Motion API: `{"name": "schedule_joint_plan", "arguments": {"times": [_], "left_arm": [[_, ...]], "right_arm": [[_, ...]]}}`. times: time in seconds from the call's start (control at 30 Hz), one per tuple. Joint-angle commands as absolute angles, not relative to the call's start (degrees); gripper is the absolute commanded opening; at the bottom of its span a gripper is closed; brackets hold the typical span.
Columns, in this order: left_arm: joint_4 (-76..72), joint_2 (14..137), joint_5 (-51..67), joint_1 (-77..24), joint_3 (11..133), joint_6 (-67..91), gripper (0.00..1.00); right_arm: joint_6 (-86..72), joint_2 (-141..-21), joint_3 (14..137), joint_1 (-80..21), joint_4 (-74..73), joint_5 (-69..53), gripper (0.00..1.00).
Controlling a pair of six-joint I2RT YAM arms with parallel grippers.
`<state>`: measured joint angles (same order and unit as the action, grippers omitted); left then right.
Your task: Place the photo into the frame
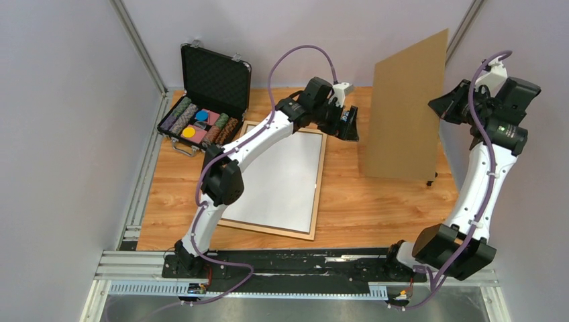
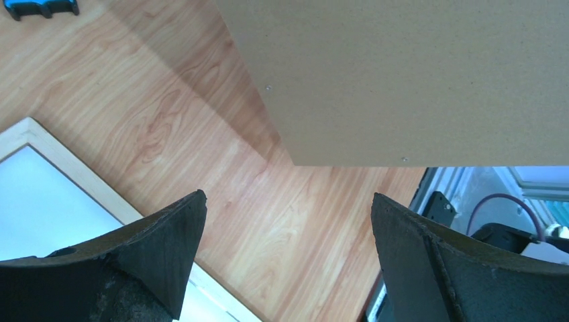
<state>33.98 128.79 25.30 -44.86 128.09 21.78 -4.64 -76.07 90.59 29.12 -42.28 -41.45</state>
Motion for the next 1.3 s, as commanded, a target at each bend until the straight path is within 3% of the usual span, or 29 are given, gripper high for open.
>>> {"name": "schedule_joint_plan", "arguments": {"times": [0.0, 0.6, 1.27], "left_arm": [[33.3, 126.9, 28.2, -45.2, 130.2, 25.3, 1.00], [30.5, 124.1, 30.6, -44.9, 130.8, 35.8, 1.00], [28.5, 128.0, 33.2, -42.9, 127.2, 40.5, 1.00]], "right_arm": [[-2.7, -73.6, 95.6, 27.1, -44.2, -39.9, 0.00], [-2.0, -75.1, 91.1, 1.4, -43.5, -17.5, 0.00], [-0.5, -77.3, 87.8, -4.9, -42.7, -10.4, 0.00]]}}
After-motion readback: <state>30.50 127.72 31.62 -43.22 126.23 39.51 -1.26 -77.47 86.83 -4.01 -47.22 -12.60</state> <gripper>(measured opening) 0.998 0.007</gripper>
